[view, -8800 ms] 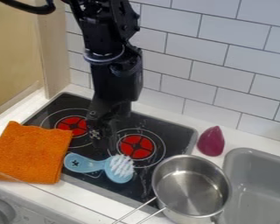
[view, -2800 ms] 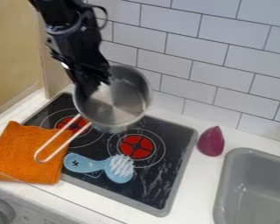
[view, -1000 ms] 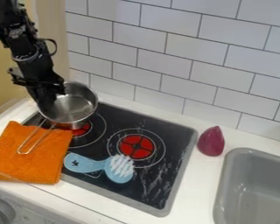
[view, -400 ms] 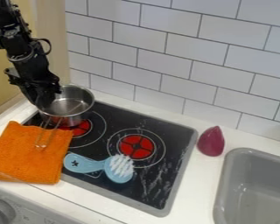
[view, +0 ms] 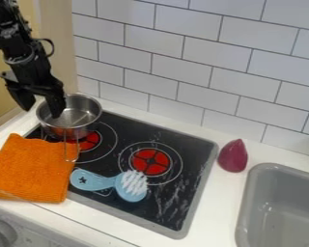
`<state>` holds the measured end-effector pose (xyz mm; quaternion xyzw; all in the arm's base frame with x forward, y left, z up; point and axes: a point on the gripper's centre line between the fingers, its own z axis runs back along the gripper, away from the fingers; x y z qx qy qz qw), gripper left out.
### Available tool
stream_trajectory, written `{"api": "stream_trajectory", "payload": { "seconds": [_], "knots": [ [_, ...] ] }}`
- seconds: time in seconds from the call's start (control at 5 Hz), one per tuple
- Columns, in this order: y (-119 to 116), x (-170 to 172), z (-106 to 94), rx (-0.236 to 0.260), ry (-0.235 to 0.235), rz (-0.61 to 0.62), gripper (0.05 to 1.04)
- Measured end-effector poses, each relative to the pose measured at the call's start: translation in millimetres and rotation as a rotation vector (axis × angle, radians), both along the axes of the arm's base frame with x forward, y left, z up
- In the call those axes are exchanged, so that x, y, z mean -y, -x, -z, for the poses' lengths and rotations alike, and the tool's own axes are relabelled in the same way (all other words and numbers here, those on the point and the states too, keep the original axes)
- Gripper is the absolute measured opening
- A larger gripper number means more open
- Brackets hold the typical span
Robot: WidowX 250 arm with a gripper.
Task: Put the pot in the stove
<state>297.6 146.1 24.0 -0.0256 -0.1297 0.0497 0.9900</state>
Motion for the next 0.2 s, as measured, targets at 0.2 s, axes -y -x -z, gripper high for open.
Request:
{"api": "stream_trajectory", "payload": {
  "seconds": [0.2],
  "knots": [
    [5.9, 5.0, -19.0, 0.043, -0.016, 0.003, 1.003]
  ]
}}
